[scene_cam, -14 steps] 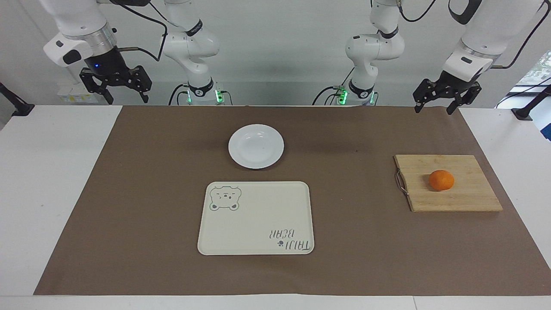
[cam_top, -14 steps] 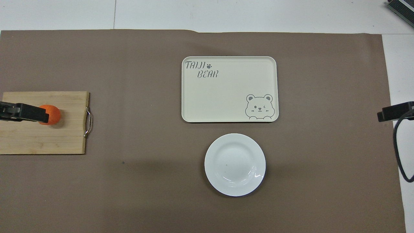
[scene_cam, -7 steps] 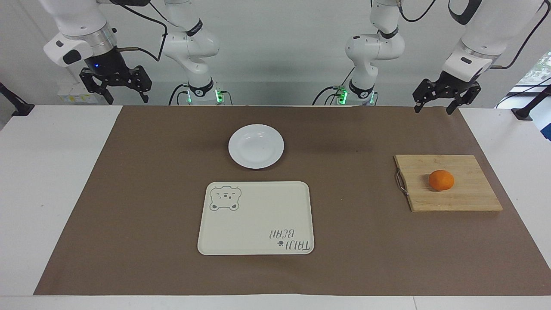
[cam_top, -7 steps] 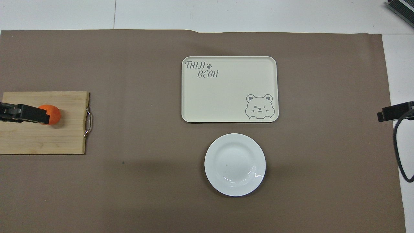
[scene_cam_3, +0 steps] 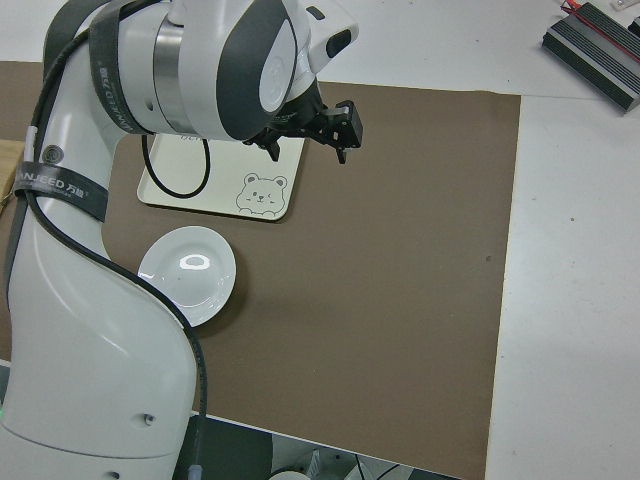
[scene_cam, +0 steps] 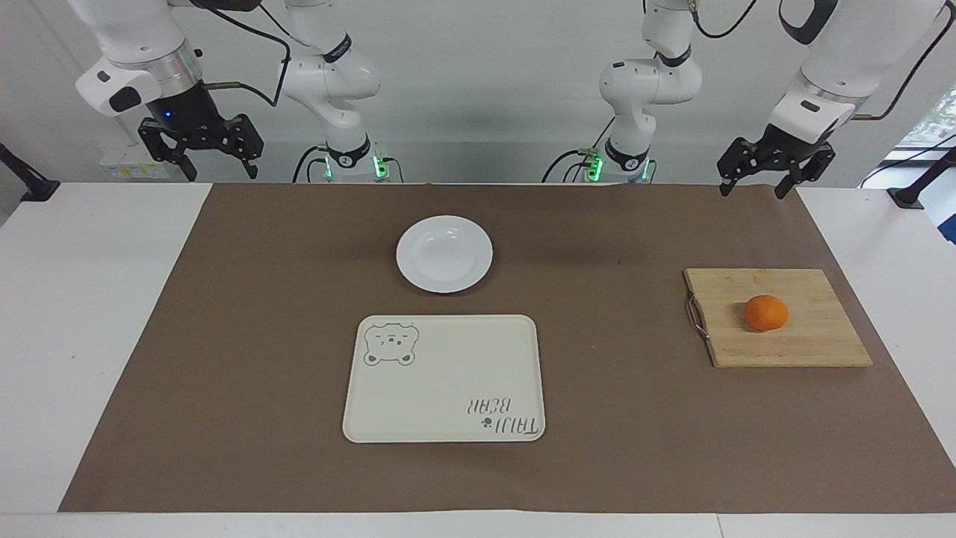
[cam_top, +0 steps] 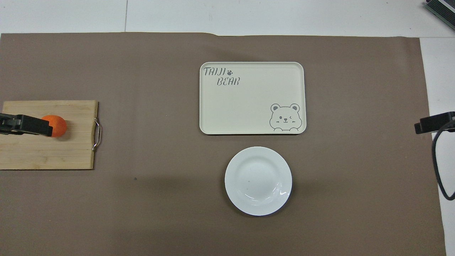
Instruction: Place orange and plate with both arms
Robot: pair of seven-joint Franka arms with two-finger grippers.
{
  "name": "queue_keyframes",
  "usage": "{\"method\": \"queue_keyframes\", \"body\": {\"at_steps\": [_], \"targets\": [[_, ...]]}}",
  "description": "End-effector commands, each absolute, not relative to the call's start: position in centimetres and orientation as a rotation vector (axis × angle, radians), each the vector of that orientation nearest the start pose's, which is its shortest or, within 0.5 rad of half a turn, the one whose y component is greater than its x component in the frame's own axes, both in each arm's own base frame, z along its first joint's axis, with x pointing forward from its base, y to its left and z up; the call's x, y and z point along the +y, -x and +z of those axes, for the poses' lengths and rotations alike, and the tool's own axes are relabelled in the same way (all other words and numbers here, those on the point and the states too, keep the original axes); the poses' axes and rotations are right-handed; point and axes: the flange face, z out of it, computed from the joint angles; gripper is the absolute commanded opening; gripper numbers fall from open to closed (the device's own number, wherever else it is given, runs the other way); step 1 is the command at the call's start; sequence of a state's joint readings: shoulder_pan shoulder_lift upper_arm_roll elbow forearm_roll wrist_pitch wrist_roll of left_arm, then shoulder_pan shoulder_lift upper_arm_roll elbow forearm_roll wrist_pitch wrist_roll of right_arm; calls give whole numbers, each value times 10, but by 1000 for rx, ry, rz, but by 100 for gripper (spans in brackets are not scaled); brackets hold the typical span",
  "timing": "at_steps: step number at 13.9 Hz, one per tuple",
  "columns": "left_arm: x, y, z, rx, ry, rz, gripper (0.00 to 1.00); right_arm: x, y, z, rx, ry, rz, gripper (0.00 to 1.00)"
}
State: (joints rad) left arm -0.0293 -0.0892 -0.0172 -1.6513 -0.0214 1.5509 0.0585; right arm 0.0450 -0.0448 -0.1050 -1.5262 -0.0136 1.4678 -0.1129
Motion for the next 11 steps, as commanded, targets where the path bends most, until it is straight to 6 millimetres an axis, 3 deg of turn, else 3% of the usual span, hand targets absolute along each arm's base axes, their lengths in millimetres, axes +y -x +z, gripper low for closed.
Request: {"method": "queue_keyframes", "body": {"at_steps": [1, 3, 7, 11], "targets": [[-10, -521, 639, 131, 3152, 24, 100, -36, -522, 661, -60, 3160, 5, 100], [-9, -524, 641, 129, 3156, 24, 100, -36, -522, 660, -62, 3159, 13, 100], [-6, -546, 625, 122, 3153, 96, 100, -39, -520, 660, -56, 3154, 27, 100], [22, -563, 605, 97, 3161, 97, 100, -46, -521, 661, -37, 3149, 19, 100]]}}
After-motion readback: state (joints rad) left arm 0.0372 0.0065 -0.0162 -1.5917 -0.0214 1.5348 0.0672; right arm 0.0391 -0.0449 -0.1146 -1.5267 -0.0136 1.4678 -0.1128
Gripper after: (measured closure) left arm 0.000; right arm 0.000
